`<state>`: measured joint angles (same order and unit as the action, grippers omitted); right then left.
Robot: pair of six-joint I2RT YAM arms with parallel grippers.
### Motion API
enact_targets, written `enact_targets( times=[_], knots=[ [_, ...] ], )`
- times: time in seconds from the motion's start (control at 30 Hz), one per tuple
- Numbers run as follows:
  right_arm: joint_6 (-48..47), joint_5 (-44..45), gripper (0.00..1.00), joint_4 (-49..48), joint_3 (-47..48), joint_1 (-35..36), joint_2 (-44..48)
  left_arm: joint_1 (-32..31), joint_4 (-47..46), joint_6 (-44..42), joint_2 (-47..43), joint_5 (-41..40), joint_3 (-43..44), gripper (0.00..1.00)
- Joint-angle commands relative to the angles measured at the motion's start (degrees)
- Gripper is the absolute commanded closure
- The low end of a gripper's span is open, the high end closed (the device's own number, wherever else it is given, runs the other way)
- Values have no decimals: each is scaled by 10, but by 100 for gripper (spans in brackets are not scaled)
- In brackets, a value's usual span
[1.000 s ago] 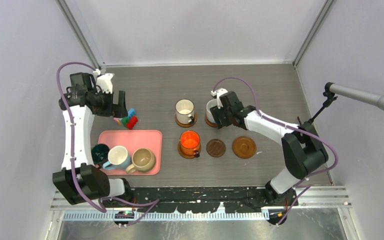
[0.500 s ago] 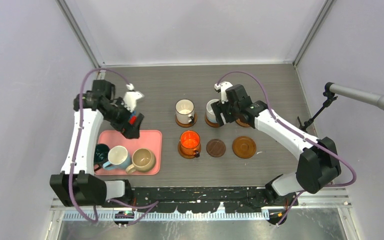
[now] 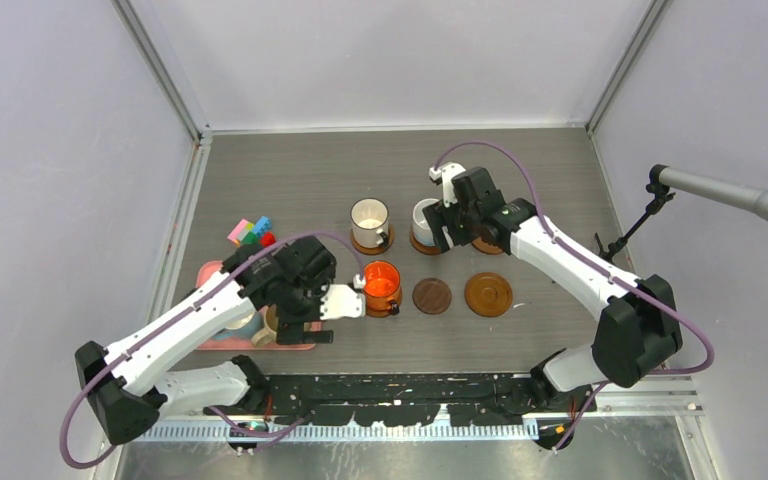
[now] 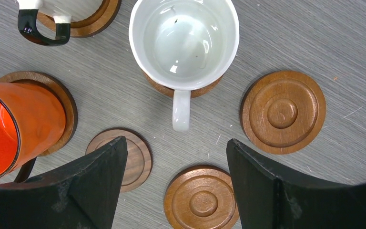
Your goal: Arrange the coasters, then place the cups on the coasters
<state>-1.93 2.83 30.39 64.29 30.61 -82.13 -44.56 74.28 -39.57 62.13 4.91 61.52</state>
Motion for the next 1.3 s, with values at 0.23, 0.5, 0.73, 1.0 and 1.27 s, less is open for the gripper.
enact_targets(
  times=[0.23,0.5,0.73,1.0,1.27],
  knots=[
    [-13,-10,19,8,34,-30,-10,-162,-19,-51,-7,-94,-30,0],
    [-12,-11,19,17,38,-39,-2,-225,-50,-117,-6,-165,-109,0],
    [-9,-14,19,18,35,-44,-1,-225,-121,-170,-13,-203,-166,0],
    [-8,-18,19,18,35,-45,0,-211,-199,-177,10,-241,-188,0],
    [-8,-19,19,22,35,-47,3,-74,-241,-190,83,-177,-120,0]
  ],
)
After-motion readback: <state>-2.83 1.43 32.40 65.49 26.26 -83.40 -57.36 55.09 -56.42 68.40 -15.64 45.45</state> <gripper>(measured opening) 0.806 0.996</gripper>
